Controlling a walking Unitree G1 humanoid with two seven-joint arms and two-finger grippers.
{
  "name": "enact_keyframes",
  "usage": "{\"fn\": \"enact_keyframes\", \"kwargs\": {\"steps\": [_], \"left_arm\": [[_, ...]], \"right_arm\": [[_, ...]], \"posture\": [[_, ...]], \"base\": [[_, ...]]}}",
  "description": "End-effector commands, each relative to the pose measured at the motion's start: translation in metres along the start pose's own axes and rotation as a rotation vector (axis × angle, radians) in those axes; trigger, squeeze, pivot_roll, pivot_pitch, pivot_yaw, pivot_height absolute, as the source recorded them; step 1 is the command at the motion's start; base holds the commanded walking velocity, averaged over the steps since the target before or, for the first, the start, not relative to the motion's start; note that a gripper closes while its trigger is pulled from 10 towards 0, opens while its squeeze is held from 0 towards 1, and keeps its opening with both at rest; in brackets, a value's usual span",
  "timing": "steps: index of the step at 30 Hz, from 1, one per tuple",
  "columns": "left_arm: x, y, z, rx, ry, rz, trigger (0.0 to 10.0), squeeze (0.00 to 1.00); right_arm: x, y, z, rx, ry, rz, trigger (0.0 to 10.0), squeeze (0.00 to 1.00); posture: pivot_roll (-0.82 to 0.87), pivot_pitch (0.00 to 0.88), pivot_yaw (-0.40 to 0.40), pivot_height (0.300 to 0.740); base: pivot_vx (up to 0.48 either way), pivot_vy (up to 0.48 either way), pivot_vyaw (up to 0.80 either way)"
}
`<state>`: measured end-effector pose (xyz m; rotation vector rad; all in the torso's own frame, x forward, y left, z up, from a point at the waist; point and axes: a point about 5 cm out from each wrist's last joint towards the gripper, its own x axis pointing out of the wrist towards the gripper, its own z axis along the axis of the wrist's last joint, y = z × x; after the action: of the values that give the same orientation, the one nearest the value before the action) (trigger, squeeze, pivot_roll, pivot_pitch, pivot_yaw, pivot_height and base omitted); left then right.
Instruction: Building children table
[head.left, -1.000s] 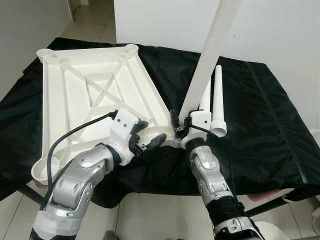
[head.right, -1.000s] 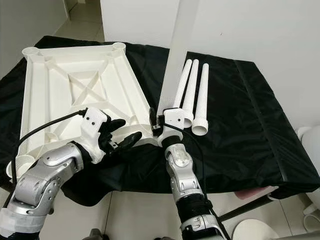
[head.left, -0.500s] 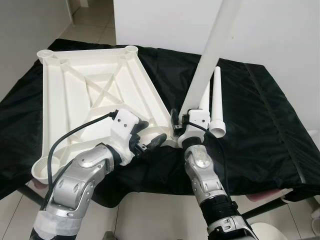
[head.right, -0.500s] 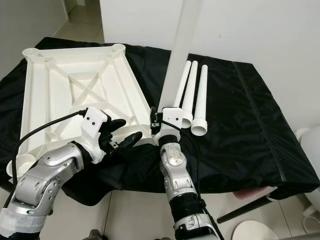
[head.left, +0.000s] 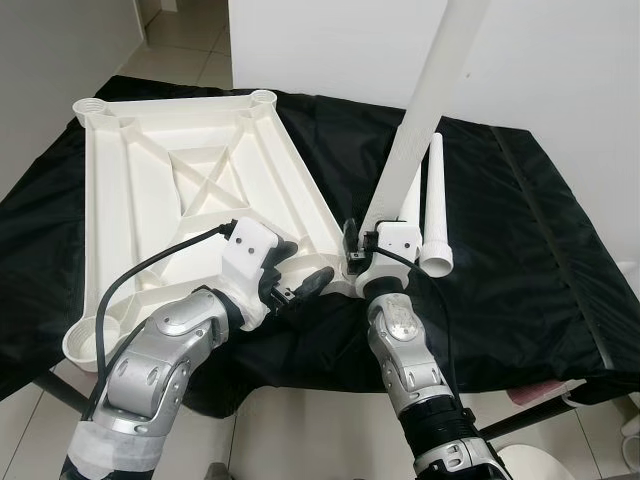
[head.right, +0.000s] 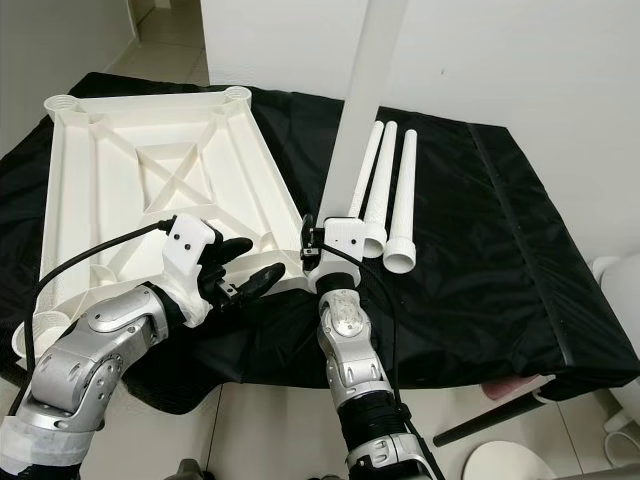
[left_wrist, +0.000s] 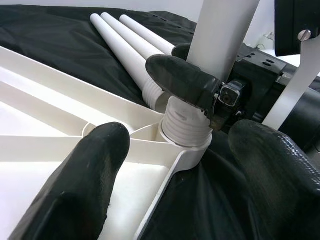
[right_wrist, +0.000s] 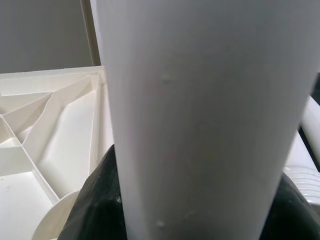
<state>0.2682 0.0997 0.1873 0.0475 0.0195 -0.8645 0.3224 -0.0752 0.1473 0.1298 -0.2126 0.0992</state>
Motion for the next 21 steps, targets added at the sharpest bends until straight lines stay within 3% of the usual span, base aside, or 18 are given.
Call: {"fn": "enact_keyframes", "kwargs": {"steps": [1,9,10,18,19,21], "left_arm": [[0.001,0.001,0.0,0.003,-0.008,0.032,10.0,0.0],[0.002,0.001,0.001,-0.002,-0.012,0.034,10.0,0.0],[0.002,0.001,0.001,-0.002,-0.013,0.035,10.0,0.0],[0.002,0.001,0.001,-0.003,-0.017,0.038,10.0,0.0],[0.003,0.001,0.001,-0.003,-0.019,0.038,10.0,0.0],[0.003,0.002,0.002,-0.002,-0.02,0.039,10.0,0.0]], "right_arm": [[-0.009,-0.003,-0.02,0.039,0.09,-0.011,10.0,1.0],[-0.005,-0.012,-0.011,0.032,0.05,0.041,10.0,1.0],[-0.005,-0.013,-0.01,0.036,0.05,0.063,10.0,0.0],[-0.005,-0.019,-0.007,-0.003,0.044,0.151,10.0,0.0],[-0.003,-0.025,-0.009,0.011,0.066,0.164,0.0,0.0],[-0.001,-0.031,-0.008,0.005,0.068,0.174,0.0,0.0]], "posture": [[0.1,0.104,-0.074,0.74],[0.1,0.104,-0.076,0.74],[0.1,0.104,-0.076,0.74],[0.09,0.101,-0.08,0.74],[0.09,0.1,-0.079,0.74],[0.1,0.1,-0.08,0.74]], "base": [[0.0,0.0,0.0],[0.0,0.0,0.0],[0.0,0.0,0.0],[0.0,0.0,0.0],[0.0,0.0,0.0],[0.0,0.0,0.0]]}}
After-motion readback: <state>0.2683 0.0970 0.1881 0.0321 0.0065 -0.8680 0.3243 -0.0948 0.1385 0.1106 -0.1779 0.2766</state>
